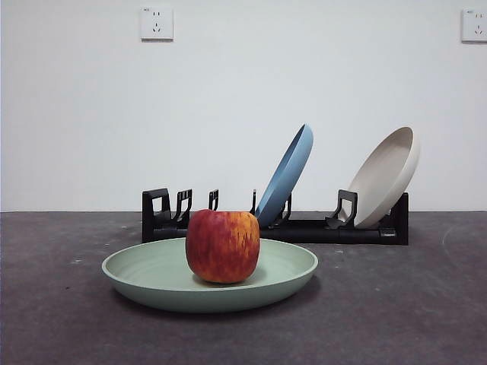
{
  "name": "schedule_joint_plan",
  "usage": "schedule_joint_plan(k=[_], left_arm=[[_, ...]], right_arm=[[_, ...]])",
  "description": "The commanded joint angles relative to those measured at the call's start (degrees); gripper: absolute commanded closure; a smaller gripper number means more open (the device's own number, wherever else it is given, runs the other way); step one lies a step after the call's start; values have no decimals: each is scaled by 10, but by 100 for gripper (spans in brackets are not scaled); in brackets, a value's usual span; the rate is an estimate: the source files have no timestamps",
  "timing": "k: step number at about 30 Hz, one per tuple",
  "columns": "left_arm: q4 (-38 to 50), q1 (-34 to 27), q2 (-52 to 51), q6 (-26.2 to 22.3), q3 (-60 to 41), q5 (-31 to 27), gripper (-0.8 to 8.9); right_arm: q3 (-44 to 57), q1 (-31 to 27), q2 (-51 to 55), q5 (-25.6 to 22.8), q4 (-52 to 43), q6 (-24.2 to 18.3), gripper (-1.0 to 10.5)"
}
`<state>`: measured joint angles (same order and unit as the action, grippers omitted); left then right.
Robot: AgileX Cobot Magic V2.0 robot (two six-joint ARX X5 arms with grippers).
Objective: Take the green plate from the plate rack,put the plate on the table,take the apple from the table,put the apple in the plate
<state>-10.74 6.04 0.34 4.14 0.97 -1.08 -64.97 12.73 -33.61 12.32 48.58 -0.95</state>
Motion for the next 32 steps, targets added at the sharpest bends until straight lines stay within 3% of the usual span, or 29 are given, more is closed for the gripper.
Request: schedule_joint_plan(k=[1,8,12,20,32], left_arm=[[2,-2,-2,4,-8,-1,815],[2,-2,-2,4,-8,-1,815],[2,-2,-2,4,-8,-1,816],[2,-2,-2,4,-8,-1,815],[2,-2,-2,4,-8,-1,815]], right_arm=[[99,-30,50,21,-98,-36,946],[346,-72,164,25,-345,-11,946],[447,-78,212,21,-415,3,946],[575,-78,285,-7,-436,15,946],[646,-78,336,-6,-405,41,946]])
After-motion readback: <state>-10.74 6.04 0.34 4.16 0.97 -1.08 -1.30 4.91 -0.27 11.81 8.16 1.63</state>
